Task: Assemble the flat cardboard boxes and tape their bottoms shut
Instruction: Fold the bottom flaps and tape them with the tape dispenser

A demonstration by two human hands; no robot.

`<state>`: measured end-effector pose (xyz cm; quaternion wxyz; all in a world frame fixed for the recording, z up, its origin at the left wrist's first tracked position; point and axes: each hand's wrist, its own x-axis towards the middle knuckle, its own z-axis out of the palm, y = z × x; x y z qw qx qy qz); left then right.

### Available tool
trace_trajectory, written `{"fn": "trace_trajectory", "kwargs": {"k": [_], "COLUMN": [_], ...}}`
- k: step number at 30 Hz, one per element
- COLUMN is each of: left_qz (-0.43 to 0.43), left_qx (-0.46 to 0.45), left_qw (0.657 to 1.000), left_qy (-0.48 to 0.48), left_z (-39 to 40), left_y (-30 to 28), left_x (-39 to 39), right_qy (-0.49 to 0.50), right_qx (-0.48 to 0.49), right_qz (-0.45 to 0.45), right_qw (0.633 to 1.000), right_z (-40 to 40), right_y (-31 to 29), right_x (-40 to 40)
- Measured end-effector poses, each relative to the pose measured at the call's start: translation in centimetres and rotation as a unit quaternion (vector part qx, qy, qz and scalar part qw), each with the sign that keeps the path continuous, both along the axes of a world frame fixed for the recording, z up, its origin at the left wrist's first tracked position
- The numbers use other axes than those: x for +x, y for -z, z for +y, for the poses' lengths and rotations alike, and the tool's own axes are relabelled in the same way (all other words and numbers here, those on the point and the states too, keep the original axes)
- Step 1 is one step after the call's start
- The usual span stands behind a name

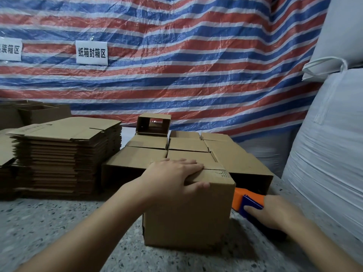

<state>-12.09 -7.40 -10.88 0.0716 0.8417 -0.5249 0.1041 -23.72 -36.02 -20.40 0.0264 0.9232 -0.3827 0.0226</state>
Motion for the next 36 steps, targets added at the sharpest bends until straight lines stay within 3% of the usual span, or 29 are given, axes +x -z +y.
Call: {"fn": "trace_trajectory", "kwargs": {"k": [7,11,15,18,22,25,30,34,36], "left_qz": [-0.004,-0.004,-0.004,-0.004,0.003,0.038,0.199,0.349,0.413], "left_qx": [0.018,0.021,0.017,0.018,0.002,-0.014,-0.061,-0.165,-0.241], "left_qw": [1.0,1.0,1.0,1.0,1.0,0.999,0.978,0.922,0.878], "left_qy": [-0.006,0.0,0.001,0.003,0.011,0.005,0.002,0.003,0.005], "left_z": [-0.1,-0.2,-0.1,0.0,0.2,0.5,0.8,0.9,0.9], "left_y": [-0.1,-0.2,-0.1,-0.2,-0.2,-0.2,-0.8,-1.1,-1.1], "left_x": [0.2,0.2,0.2,0.2,0.3,0.4,0.6,1.5,1.9], "right_qy": [-0.028,-0.057,-0.076,-0.113,-0.198,-0.212,-0.211,-0.189,-0.184], "right_qx": [0.019,0.096,0.15,0.229,0.427,0.493,0.529,0.525,0.519], "right_qz": [-0.057,-0.157,-0.32,-0.39,-0.377,-0.347,-0.269,-0.226,-0.208], "right_qw": [0.998,0.981,0.932,0.885,0.798,0.769,0.777,0.799,0.808], "right_z": [-0.7,-0.3,2.4,5.0,7.7,8.7,9.4,9.3,9.4], "right_y": [1.1,-3.0,-10.7,-15.4,-19.3,-20.5,-21.0,-20.4,-20.2], "right_x": [-0.3,-0.3,-0.2,0.5,2.1,3.4,4.7,4.9,4.9]}}
